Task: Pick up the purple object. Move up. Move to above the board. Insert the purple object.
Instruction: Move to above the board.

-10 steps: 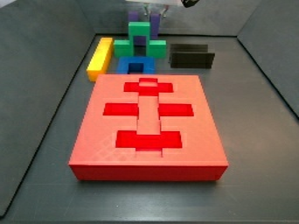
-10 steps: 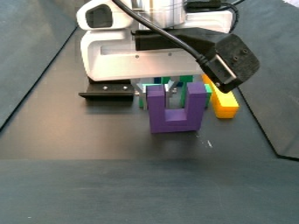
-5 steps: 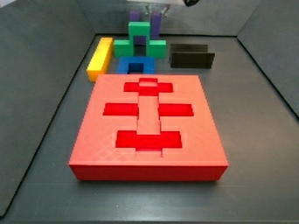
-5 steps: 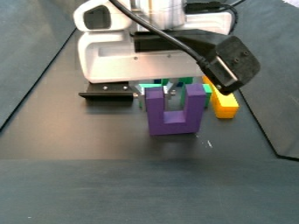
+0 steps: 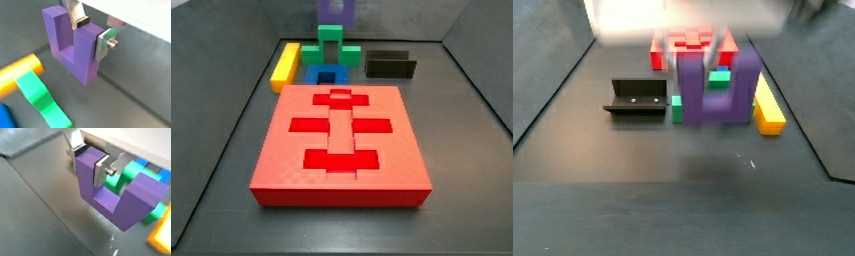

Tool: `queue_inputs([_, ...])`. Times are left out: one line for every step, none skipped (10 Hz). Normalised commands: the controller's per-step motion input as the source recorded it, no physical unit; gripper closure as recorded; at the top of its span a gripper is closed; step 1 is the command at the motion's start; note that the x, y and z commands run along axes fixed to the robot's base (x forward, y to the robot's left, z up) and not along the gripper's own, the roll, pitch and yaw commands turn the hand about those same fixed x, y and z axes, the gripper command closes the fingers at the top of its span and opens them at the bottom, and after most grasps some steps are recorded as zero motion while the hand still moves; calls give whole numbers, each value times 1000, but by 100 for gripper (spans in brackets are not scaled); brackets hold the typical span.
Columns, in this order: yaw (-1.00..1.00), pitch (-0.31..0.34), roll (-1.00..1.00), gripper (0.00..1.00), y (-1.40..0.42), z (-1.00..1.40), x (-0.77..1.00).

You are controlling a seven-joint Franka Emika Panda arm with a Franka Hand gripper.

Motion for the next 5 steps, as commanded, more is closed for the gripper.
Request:
queue_inputs([1, 26, 10, 100, -9, 1400, -37])
queue_inputs([8, 30, 14, 100, 1, 1400, 20])
queue_inputs([2, 69, -1, 100, 5, 1400, 37])
queue_inputs([0, 86, 6, 100, -3, 643, 10])
queue_inputs([6, 60, 11, 100, 2, 245, 35])
